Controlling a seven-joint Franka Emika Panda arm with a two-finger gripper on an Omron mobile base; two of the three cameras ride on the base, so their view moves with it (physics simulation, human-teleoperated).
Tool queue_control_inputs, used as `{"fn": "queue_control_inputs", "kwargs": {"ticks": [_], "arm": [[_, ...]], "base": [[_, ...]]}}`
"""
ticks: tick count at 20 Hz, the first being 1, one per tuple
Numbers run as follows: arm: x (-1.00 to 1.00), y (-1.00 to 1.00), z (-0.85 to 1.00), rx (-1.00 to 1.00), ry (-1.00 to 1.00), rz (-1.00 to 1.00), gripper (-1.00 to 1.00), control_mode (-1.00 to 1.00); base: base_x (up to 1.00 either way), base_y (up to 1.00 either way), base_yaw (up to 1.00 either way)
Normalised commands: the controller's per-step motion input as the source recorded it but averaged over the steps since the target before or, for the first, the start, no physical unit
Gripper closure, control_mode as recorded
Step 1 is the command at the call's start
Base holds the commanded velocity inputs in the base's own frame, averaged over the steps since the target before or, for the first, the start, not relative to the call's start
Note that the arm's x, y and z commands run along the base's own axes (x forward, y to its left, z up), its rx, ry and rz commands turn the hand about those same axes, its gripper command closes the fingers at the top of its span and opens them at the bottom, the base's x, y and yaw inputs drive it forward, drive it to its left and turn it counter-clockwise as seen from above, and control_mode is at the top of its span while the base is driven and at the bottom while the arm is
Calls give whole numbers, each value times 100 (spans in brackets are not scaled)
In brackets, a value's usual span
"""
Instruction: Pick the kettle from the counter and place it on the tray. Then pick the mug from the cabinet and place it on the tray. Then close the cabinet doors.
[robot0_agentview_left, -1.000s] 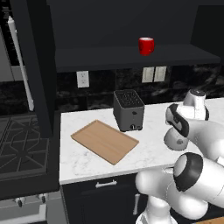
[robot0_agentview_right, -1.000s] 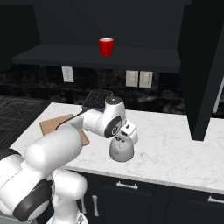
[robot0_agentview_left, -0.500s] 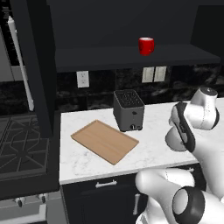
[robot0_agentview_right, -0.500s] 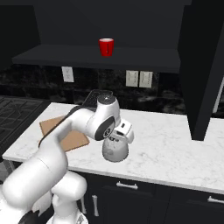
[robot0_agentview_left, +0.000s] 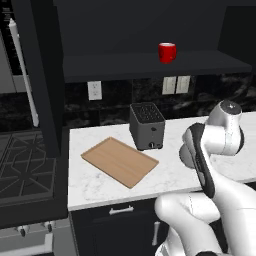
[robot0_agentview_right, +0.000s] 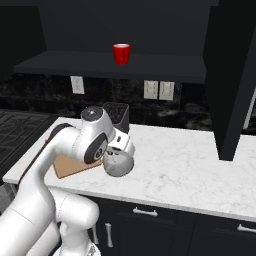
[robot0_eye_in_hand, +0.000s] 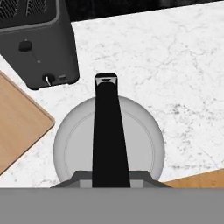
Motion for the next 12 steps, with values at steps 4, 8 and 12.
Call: {"fn": "queue_control_inputs", "kwargs": {"ticks": [4, 8, 12], "arm": [[-3, 68, 21, -6, -7, 4, 100, -100], [-2, 69, 31, 0, 0, 7, 100, -100], [-2, 71, 28, 0, -3, 9, 100, -100]], "base": [[0, 0, 0], [0, 0, 0], [0, 0, 0]]}}
